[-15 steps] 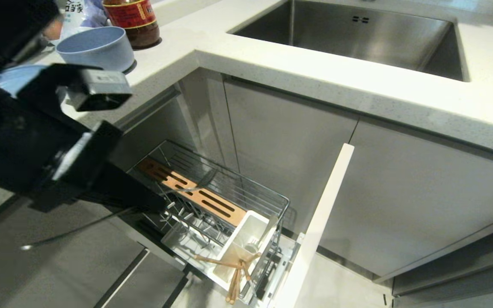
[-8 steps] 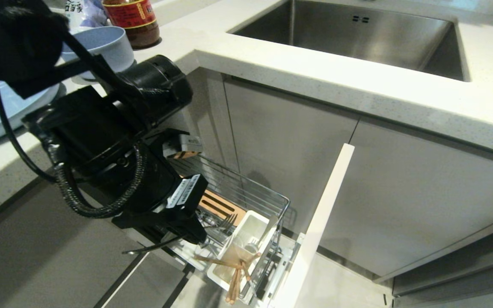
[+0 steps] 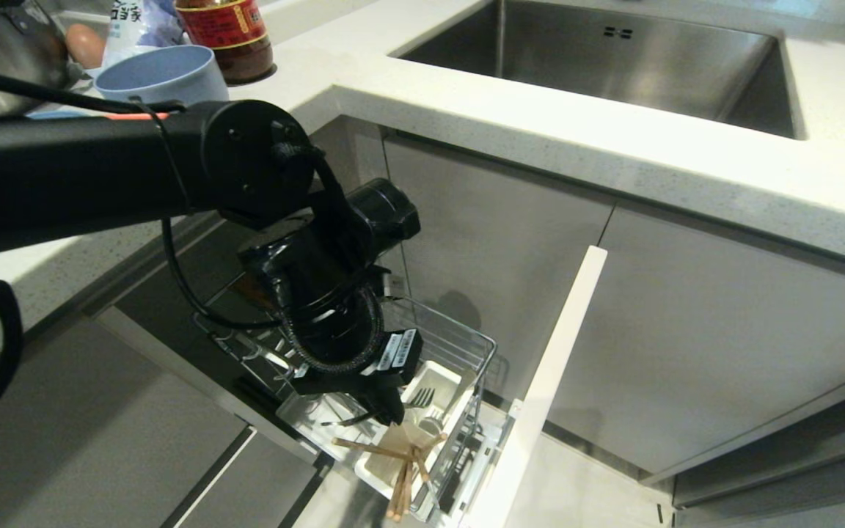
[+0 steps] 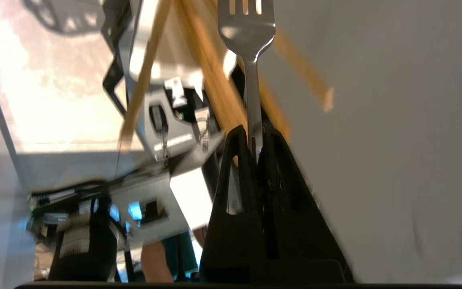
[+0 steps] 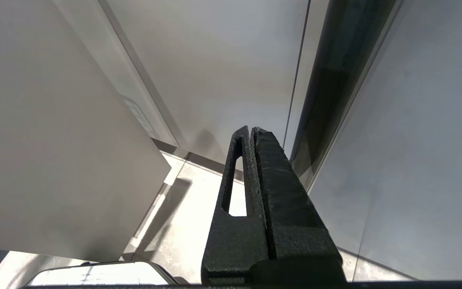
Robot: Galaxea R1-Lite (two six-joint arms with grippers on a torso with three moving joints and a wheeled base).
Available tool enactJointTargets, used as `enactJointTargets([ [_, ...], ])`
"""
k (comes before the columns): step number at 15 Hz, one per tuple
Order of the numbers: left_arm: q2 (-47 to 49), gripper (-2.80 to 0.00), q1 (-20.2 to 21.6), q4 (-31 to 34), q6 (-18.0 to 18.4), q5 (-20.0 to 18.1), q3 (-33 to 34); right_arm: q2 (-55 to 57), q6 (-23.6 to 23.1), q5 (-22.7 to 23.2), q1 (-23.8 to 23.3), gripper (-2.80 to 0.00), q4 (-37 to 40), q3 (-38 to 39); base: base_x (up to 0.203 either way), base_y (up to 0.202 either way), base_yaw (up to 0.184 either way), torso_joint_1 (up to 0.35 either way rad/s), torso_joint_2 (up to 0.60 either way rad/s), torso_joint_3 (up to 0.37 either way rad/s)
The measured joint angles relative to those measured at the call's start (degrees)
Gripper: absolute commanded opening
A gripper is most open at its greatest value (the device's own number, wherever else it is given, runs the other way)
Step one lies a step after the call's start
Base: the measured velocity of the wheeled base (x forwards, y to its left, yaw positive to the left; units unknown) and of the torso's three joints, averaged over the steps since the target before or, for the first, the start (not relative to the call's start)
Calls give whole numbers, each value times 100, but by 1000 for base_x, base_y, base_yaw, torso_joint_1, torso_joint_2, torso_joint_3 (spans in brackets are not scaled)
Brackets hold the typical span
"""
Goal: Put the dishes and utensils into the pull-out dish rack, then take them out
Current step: Pick up the fork and place it in the cupboard
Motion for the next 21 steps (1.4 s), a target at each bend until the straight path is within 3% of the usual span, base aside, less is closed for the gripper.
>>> enactJointTargets([
  [9, 804, -280, 121, -589, 90, 101, -45, 0, 0, -1, 0, -280, 0, 0, 0, 0, 0, 0, 0, 0],
  [20, 1103, -280, 257, -676, 265, 104, -135, 0, -2, -2, 0, -280, 0, 0, 0, 0, 0, 0, 0, 0],
  [21, 1106, 0, 262, -681, 265, 105, -135, 0, 0, -2, 0, -280, 2, 0, 0, 0, 0, 0, 0, 0],
])
